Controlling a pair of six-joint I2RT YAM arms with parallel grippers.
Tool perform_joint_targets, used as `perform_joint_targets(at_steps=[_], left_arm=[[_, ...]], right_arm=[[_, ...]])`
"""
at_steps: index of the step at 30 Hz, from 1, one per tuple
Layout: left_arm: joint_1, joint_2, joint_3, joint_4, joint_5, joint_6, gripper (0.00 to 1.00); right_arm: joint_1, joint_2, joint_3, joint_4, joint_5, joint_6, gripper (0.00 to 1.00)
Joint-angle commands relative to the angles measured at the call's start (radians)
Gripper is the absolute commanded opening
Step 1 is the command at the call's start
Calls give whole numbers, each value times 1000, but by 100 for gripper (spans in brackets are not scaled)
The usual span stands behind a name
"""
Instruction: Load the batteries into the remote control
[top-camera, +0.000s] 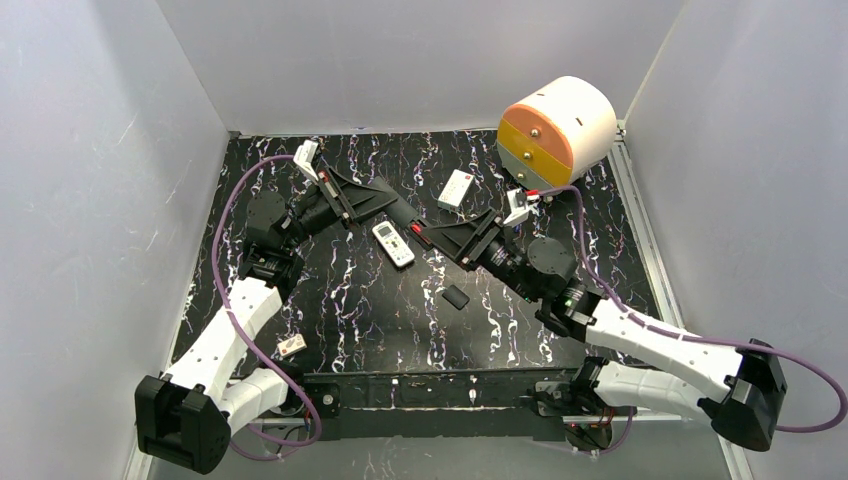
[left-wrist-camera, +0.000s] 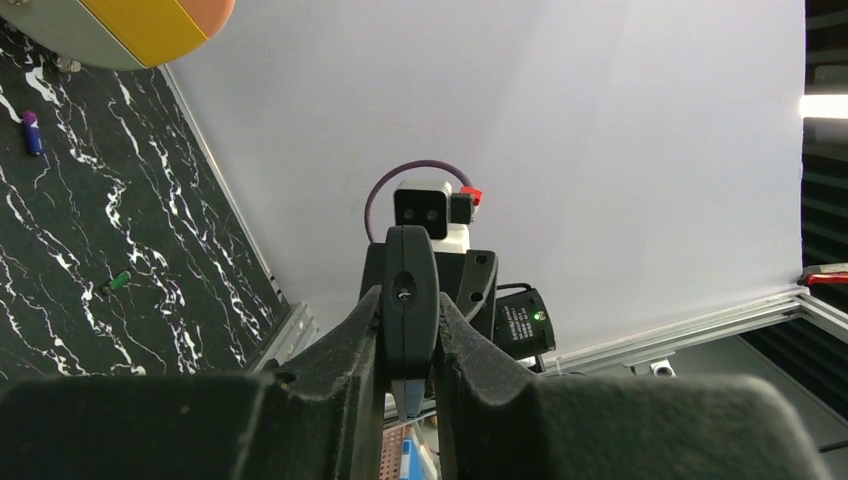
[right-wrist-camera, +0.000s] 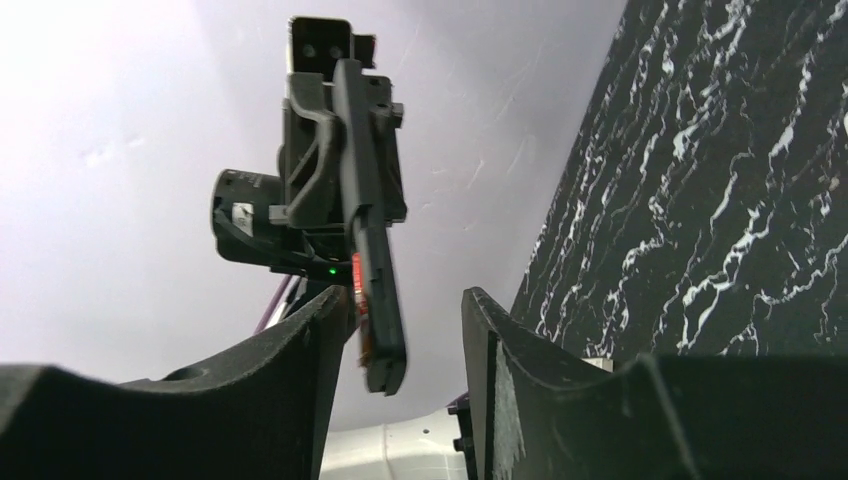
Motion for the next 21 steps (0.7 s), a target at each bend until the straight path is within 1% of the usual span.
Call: perform_joint_targets(at_steps=[1, 4, 11, 14, 18, 21], left_arm=[[-3, -32, -3, 45, -14, 8, 0], [-4, -32, -2, 46, -13, 3, 0], [-3, -42, -14, 45, -16, 2, 0], [-3, -40, -11, 45, -18, 0, 0], [-3, -31, -2, 45, -15, -16, 0], [-3, -29, 1, 45, -19, -24, 0]], right_arm=[[-15, -77, -16, 36, 3, -42, 53], [-21, -114, -64, 92, 9, -34, 50], [-27, -90, -47, 71, -24, -60, 43], [-28, -77, -42, 61, -44, -73, 36], [-27, -67, -27, 14, -69, -142, 27], [-28, -56, -8, -27, -101, -221, 26]])
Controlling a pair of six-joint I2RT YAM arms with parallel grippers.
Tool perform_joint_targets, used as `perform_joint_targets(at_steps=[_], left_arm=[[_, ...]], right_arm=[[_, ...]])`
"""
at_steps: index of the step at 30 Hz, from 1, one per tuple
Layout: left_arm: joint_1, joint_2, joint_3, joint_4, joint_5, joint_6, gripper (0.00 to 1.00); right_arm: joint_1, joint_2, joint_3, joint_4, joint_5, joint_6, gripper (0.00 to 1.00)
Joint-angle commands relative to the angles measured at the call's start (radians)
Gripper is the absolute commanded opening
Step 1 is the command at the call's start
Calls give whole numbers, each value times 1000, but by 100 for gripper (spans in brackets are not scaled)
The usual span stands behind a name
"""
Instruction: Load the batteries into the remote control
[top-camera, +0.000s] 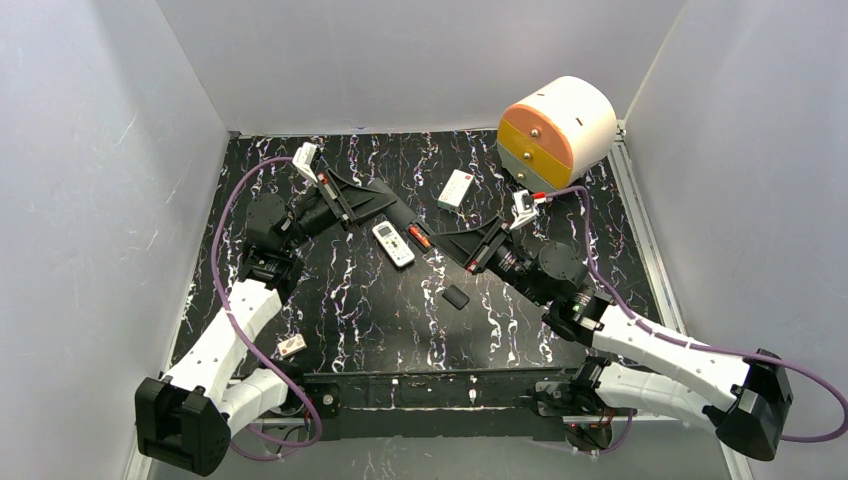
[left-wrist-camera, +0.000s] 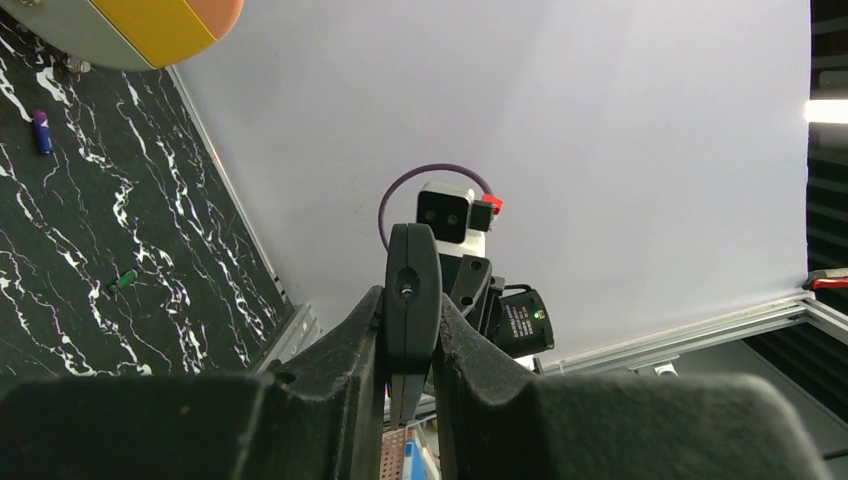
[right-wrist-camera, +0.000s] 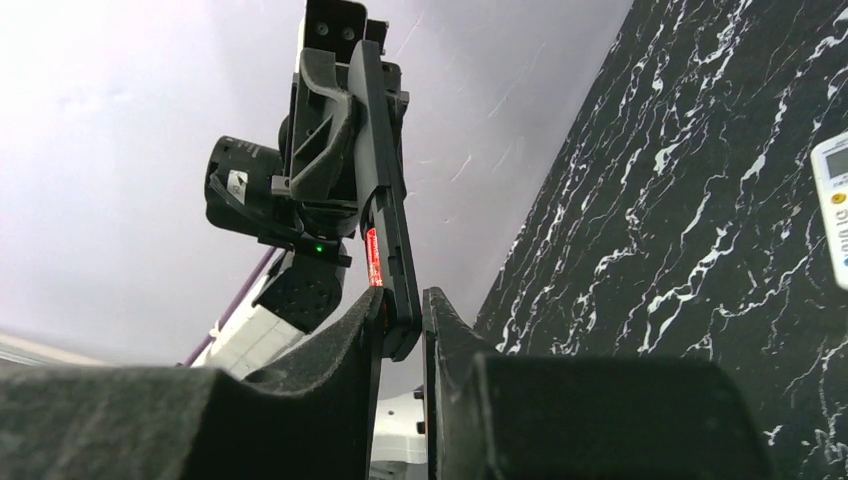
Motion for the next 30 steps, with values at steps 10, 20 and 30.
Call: perform_joint_targets(at_steps=[10, 20, 30], left_arm=[[-3, -3, -6, 41, -38, -36, 0], [-3, -83, -85, -157, -104, 269, 0], [-2, -212, -149, -245, -20, 502, 0]], right_arm=[[-9, 65, 242, -418, 36, -396, 47], [-40, -11, 360, -707, 370, -359, 76], [-294, 176, 414, -1171, 499, -209, 75]])
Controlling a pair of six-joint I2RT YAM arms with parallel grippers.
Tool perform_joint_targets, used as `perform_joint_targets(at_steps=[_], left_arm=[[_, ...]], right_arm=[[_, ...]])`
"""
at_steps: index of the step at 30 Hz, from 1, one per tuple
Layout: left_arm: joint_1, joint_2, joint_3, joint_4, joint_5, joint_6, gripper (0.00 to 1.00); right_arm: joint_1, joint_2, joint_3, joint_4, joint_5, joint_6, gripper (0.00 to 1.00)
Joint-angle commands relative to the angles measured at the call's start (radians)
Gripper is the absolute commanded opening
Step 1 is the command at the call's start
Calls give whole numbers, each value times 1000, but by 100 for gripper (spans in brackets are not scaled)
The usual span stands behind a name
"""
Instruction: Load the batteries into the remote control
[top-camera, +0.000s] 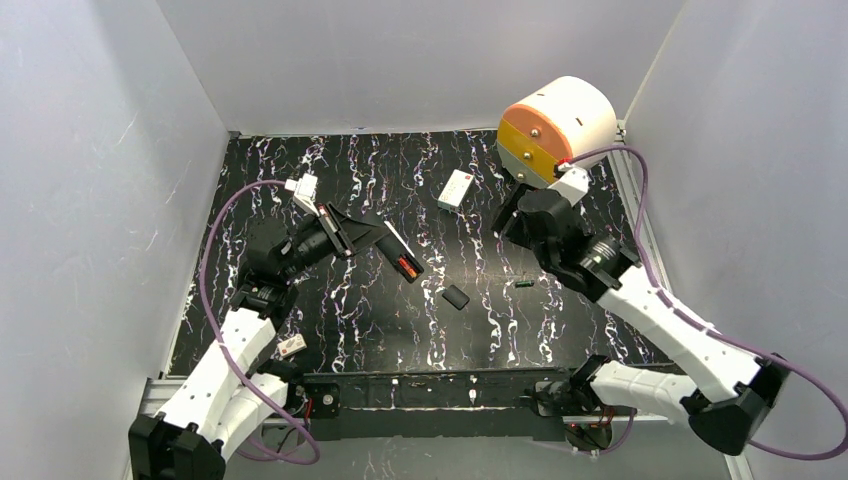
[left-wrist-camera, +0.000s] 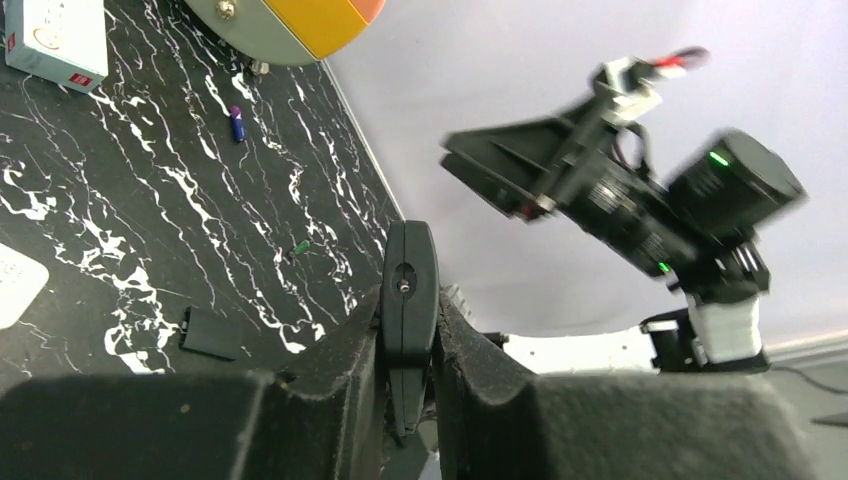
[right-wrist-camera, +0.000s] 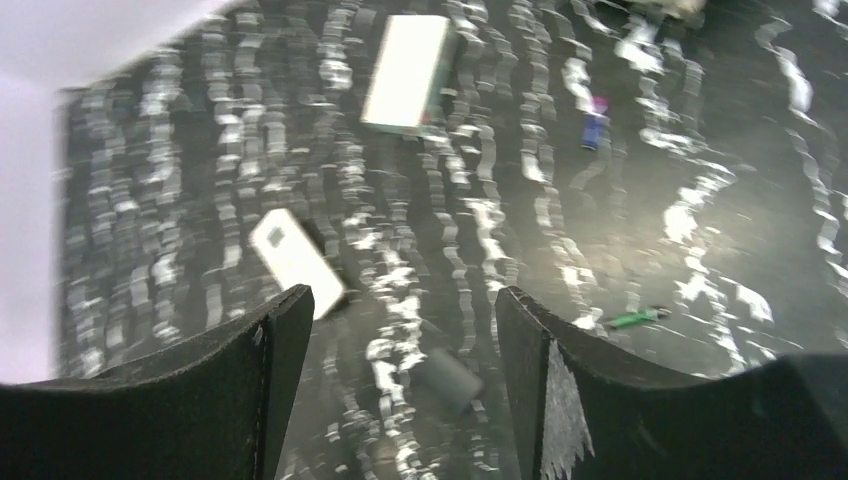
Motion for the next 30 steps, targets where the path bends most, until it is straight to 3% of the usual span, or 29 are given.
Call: perform_joint_targets(at_steps=[1, 7, 11, 13, 16, 22, 30], left_arm=[[-2, -54, 0, -19, 79, 146, 0], [-2, -82, 18, -19, 236, 240, 0], [-2, -101, 26, -19, 304, 281, 0], [-3, -101, 28, -19, 325, 287, 0], [-2, -96, 25, -19, 331, 290, 0], [-2, -64, 72, -95, 314, 350, 0], [-2, -57, 132, -216, 276, 450, 0]], right_arm=[[-184, 69, -82, -153, -62, 51, 73], [-413, 107, -280, -48, -323, 20, 66], [-473, 124, -346, -2, -346, -42, 68], [-477, 130, -365, 56, -370, -192, 67], [-477, 169, -363, 151, -507, -541, 68], [-473, 363, -189, -14, -442, -846, 63], [-316, 430, -198, -74, -314, -1023, 61]])
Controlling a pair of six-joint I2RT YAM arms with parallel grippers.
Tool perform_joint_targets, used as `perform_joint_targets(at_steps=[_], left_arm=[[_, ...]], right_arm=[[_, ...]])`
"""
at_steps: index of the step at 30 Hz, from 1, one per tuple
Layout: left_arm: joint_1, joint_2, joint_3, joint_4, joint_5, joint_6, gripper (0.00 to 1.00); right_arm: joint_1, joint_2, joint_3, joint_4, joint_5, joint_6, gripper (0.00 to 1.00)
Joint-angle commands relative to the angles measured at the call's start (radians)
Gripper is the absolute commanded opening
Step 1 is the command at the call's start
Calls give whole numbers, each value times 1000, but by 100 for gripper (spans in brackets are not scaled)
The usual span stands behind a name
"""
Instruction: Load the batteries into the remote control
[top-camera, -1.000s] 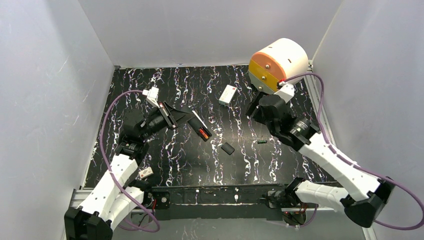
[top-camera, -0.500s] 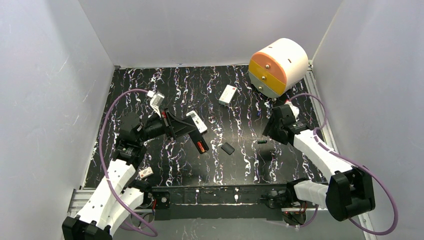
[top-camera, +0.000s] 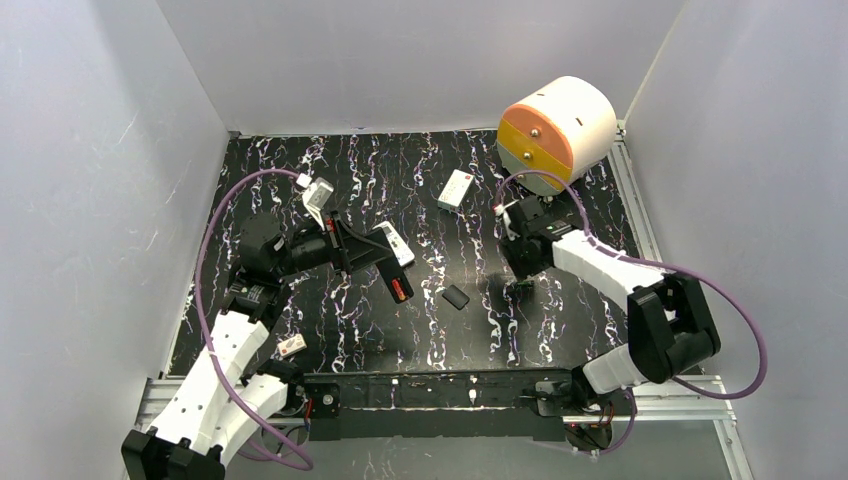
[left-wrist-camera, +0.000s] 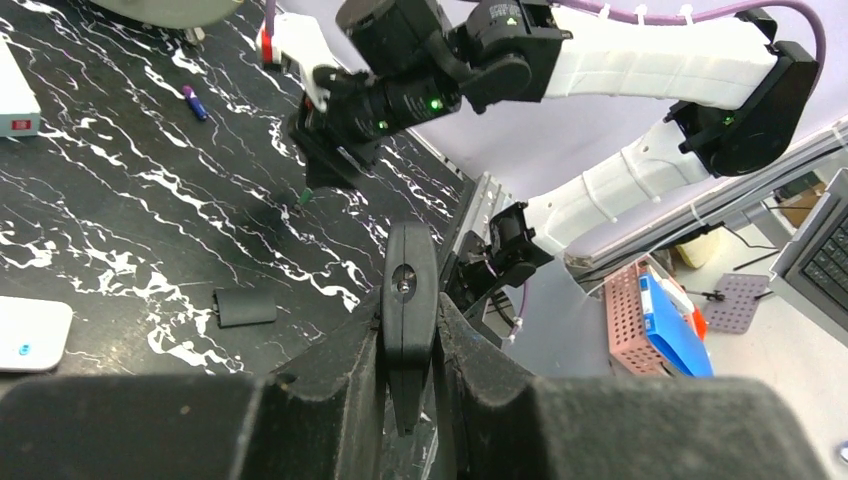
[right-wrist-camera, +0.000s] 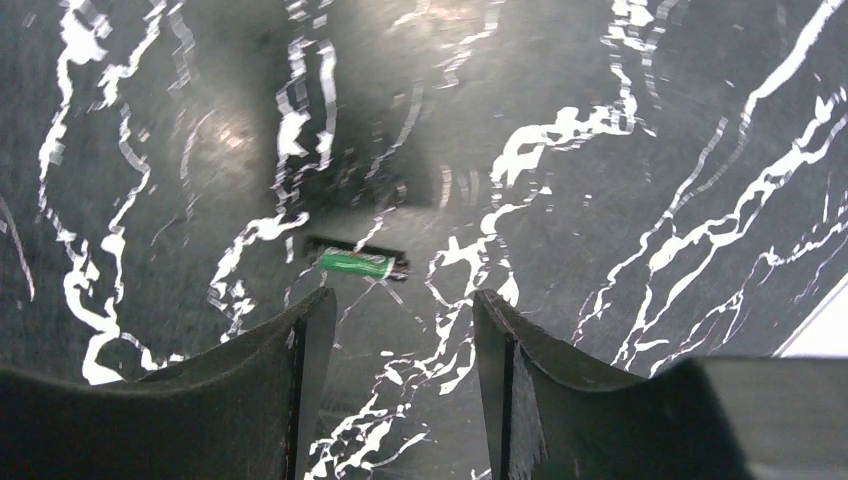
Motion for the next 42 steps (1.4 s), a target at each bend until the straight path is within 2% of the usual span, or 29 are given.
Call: perform_joint_targets(at_steps=[1, 6, 17, 27, 33, 39, 42], left_arm=[[-2, -10, 42, -56, -10, 69, 0], [-2, -13, 60, -129, -34, 114, 0], [-2, 18, 71, -120, -40, 110, 0], [-2, 62, 103, -119, -29, 101, 0], [-2, 63, 106, -120, -26, 97, 0], [-2, 59, 104, -122, -33, 91, 0], [-2, 58, 106, -123, -34, 90, 0]], right_arm=[[61, 21, 8, -54, 50, -162, 61], [76, 64, 31, -81, 67, -202, 61], [122, 185, 52, -117, 66, -303, 56], [83, 228, 70, -124, -150, -473, 56], [64, 274, 89, -110, -184, -518, 55], [63, 260, 85, -124, -247, -517, 42], [63, 239, 86, -122, -253, -507, 39]])
